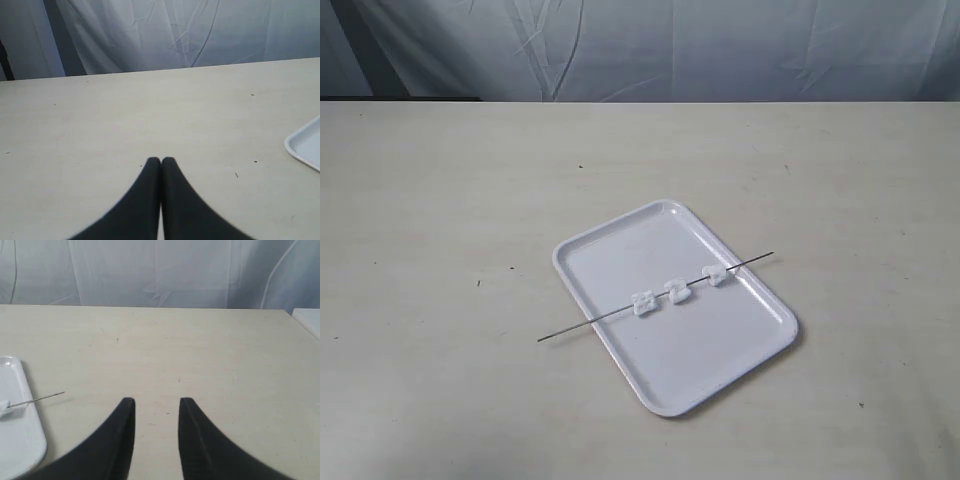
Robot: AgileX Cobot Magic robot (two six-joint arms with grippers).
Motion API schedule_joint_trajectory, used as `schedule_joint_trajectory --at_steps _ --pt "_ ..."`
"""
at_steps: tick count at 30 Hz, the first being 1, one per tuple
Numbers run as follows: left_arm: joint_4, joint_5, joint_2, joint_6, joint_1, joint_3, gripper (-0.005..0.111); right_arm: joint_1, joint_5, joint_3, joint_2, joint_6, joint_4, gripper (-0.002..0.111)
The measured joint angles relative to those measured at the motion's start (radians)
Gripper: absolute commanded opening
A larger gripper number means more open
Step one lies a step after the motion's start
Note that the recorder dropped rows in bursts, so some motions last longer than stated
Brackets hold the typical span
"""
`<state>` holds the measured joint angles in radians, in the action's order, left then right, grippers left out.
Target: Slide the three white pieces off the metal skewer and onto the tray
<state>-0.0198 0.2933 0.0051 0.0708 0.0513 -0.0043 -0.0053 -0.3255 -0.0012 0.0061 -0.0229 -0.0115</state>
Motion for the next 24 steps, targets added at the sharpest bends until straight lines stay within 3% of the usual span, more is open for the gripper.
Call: schedule_joint_trajectory --at_steps 14,18,22,24 --pt "0.009 -0.041 0.0 0.0 0.0 0.0 0.0 0.0 0.0 0.0 0.0 0.0 0.0 0.03" --pt "-0.091 -0.09 0.0 -0.004 0.0 0.001 0.0 0.0 0.0 0.0 0.0 0.0 0.0 0.03" --pt "-0.108 -0.293 0.0 0.011 0.0 0.001 0.0 0.0 0.0 0.0 0.0 0.0 0.0 0.03" --pt "-0.138 -0.306 0.0 0.011 0.0 -0.004 0.0 0.0 0.0 0.0 0.0 0.0 0.0 0.03"
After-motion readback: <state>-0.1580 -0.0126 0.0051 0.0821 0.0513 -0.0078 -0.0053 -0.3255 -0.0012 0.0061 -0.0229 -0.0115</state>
